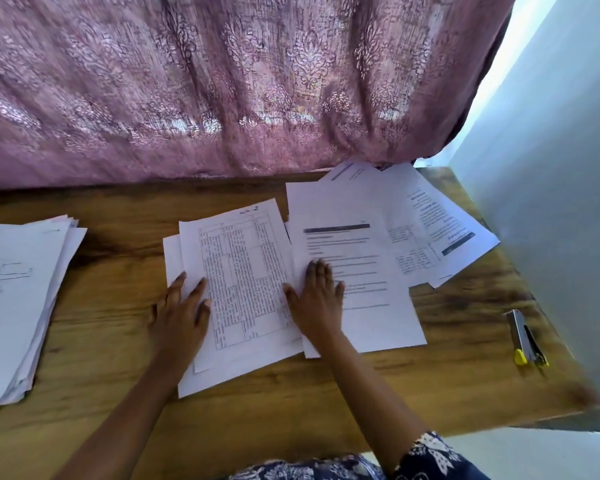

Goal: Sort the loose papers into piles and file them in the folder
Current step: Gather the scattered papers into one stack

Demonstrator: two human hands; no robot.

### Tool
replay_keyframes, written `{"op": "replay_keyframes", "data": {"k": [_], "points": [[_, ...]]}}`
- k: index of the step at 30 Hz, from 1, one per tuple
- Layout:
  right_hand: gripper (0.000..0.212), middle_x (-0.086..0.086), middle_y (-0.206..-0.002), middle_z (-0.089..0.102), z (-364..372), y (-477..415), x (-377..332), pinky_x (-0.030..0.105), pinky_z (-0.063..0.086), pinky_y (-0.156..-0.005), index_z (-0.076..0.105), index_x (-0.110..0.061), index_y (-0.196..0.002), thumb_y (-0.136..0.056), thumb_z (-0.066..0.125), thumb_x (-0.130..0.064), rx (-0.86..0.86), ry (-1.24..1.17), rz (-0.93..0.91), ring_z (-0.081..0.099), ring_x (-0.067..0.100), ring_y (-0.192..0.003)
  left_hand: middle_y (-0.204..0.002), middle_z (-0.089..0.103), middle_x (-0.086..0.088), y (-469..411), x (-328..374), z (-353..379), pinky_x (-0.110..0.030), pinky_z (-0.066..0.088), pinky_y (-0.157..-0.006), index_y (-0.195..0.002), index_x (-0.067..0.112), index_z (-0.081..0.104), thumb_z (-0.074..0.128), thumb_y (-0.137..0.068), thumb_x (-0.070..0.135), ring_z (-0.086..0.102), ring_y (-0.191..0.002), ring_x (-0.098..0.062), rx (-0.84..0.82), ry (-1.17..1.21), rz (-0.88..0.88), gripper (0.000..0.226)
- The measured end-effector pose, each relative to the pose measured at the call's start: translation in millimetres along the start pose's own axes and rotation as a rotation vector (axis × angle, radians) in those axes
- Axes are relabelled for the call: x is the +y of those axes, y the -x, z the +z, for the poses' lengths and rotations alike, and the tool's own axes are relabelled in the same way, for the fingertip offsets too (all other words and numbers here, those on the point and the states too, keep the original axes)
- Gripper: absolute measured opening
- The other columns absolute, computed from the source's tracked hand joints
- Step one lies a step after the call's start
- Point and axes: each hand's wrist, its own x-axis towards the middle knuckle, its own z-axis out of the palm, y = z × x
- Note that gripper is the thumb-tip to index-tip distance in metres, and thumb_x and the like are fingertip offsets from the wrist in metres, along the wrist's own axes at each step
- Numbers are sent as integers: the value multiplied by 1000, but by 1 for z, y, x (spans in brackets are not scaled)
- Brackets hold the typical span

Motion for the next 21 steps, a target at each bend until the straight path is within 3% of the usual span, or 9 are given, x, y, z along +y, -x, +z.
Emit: {"op": "replay_keyframes", "data": {"k": [3,6,8,11,12,14,16,18,21], "points": [[100,9,-160,-11,20,16,-38,44,-14,-114,-11,-8,-151,-73,-10,-71,-91,-60,-147,-14,23,-147,-143,46,-19,1,-3,4,-49,35,-104,-129,1,58,50,-93,19,45,-130,-38,121,72,3,41],[78,7,-161,-8,30,23,-67,42,-14,-115,-6,-10,-152,-97,19,-59,-200,-170,-250,-12,21,-147,-142,48,-17,5,-2,-1,-38,32,-105,-127,-1,59,55,-95,6,44,-132,-35,168,234,-69,33],[68,5,-161,2,23,23,-76,41,0,-118,3,-14,-154,-101,31,-48,-281,-429,-290,1,22,-148,-143,48,-14,7,2,-8,-41,33,-107,-133,1,55,49,-99,20,44,-133,-33,202,374,-123,39],[53,-1,-156,27,-4,18,-63,33,25,-113,25,-26,-150,-101,40,-38,-250,-936,-233,28,21,-142,-154,34,-6,6,7,-15,-46,30,-111,-147,17,37,44,-87,58,34,-140,-27,105,427,-167,74],[50,0,-154,32,-11,12,-50,29,27,-110,30,-24,-148,-101,42,-35,-136,-913,-230,31,20,-141,-158,27,-3,4,7,-14,-47,27,-112,-150,22,30,46,-79,67,28,-143,-25,55,368,-157,86],[50,3,-154,33,-18,-9,-17,30,24,-112,30,-18,-148,-102,41,-33,89,-604,-181,30,22,-141,-161,15,-2,-1,4,-9,-47,23,-113,-152,28,22,42,-68,81,19,-146,-25,-25,198,-106,101],[57,9,-159,15,-20,-30,14,40,11,-118,17,-12,-152,-102,35,-36,142,-251,-32,13,25,-147,-161,14,-4,-4,-1,-4,-47,23,-114,-152,27,23,32,-68,83,20,-145,-27,-42,129,-79,101],[65,13,-161,-2,-21,-44,37,48,0,-117,6,-11,-153,-102,29,-43,145,-99,115,-4,27,-148,-159,22,-8,-5,-5,0,-48,26,-112,-150,21,30,33,-79,75,26,-143,-28,3,147,-65,90],[71,11,-161,-5,-23,-53,56,51,-4,-117,2,-10,-153,-100,26,-50,166,-58,168,-7,25,-148,-154,33,-12,-5,-9,5,-52,31,-110,-144,11,43,52,-96,42,33,-140,-34,94,157,-46,58]]}}
